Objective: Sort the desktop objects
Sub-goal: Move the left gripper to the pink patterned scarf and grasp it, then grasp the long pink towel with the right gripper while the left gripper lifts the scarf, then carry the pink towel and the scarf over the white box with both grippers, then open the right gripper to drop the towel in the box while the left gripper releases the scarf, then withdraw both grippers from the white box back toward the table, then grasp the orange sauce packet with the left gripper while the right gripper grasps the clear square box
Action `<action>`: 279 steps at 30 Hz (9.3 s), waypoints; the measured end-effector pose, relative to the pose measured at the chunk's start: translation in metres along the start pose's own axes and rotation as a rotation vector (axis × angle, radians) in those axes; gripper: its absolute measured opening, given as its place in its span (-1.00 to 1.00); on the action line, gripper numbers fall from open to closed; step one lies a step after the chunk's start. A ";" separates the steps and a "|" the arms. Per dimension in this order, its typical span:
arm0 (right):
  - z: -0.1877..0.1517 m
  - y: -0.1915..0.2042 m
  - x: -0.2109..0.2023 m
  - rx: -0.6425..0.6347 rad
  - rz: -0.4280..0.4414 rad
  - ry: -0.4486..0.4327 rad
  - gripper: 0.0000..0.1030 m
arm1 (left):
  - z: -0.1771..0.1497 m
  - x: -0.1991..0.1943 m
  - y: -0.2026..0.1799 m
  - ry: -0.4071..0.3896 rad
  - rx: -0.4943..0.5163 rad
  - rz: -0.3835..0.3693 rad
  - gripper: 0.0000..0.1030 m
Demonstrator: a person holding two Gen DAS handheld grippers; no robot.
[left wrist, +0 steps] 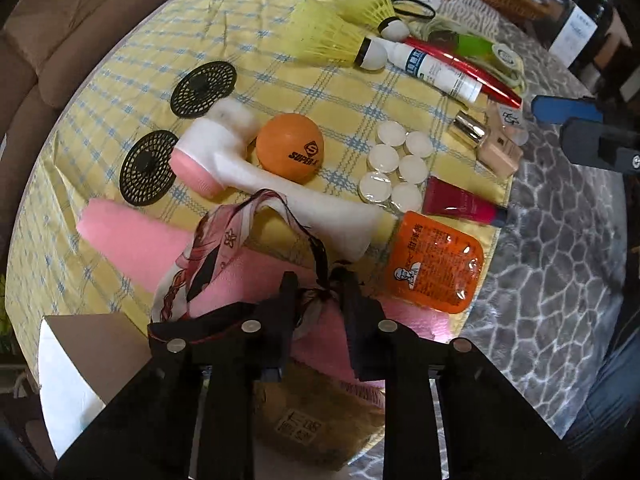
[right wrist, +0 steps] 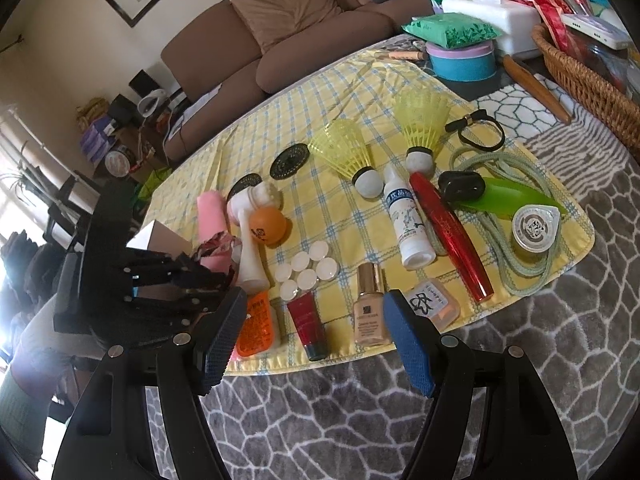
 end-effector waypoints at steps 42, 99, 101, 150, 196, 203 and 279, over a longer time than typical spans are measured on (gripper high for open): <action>0.036 0.155 0.207 -0.537 -0.268 0.315 0.12 | -0.236 -0.273 0.170 -0.787 -0.561 -0.484 -0.80; -0.043 0.313 0.208 -0.438 0.020 0.363 -0.73 | -0.293 -0.221 0.180 -0.794 -0.739 -0.574 -0.80; -0.044 0.315 0.216 -0.446 0.001 0.381 -0.69 | -0.290 -0.220 0.180 -0.785 -0.742 -0.576 -0.80; 0.052 0.296 0.095 -0.304 0.096 0.178 -0.01 | -0.196 -0.156 0.173 -0.678 -0.797 -0.691 -0.78; -0.056 0.316 0.167 -0.754 -0.146 0.321 -0.75 | -0.291 -0.159 0.177 -0.728 -0.947 -0.593 0.36; -0.084 0.306 0.210 -0.760 -0.219 0.470 -0.75 | -0.291 -0.151 0.173 -0.709 -0.952 -0.610 0.37; -0.004 -0.005 0.019 -0.243 -0.232 0.020 -0.26 | -0.021 -0.003 -0.044 -0.431 -0.504 -0.082 0.58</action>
Point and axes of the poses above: each gripper's, at about its wrist camera, not at the fingertips, and x roughly the way its jaws point, y to its left, z to its top, the point moved 6 cm from there along x, roughly the way its jaws point, and after that the axes turned 5 degrees about y, right-handed, at the moved point
